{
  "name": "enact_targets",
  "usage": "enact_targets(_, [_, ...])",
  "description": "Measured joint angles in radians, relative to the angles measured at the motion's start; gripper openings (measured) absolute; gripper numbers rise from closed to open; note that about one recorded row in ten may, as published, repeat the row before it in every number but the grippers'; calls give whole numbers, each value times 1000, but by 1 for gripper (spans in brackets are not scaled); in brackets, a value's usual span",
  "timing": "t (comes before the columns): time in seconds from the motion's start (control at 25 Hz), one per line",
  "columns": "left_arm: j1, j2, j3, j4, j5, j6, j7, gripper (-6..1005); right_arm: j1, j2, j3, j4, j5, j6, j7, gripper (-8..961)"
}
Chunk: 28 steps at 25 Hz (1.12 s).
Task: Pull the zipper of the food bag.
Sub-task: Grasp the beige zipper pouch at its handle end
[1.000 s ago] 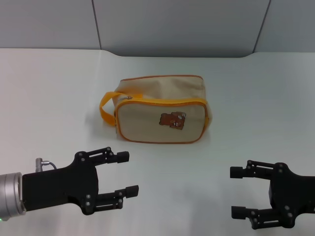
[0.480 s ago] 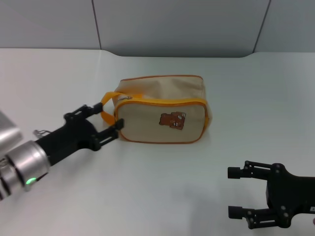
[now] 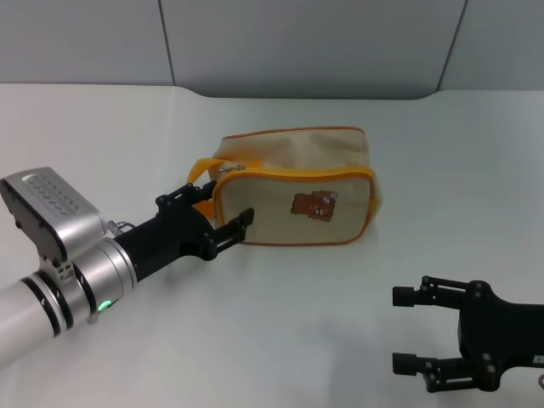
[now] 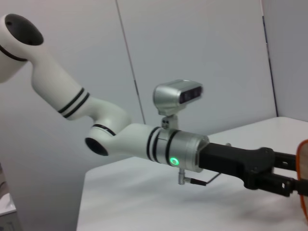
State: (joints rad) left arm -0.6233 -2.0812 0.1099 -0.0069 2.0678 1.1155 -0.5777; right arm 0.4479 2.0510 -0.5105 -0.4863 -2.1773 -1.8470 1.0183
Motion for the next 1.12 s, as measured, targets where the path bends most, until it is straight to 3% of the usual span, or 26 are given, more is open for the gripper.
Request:
enact_targets(0.24, [31, 0, -116, -50, -1, -4, 104, 620, 0, 6, -8, 4, 0, 31, 0, 832])
enact_targets(0.4, [29, 0, -119, -55, 5, -7, 104, 566, 5, 10, -9, 1, 0, 34, 0, 832])
enact_targets(0.64, [21, 1, -116, -66, 13, -9, 108, 327, 9, 11, -9, 0, 1, 34, 0, 832])
enact_targets(1.12, [29, 1, -122, -85, 19, 54, 148, 69, -2, 11, 3, 0, 15, 34, 0, 832])
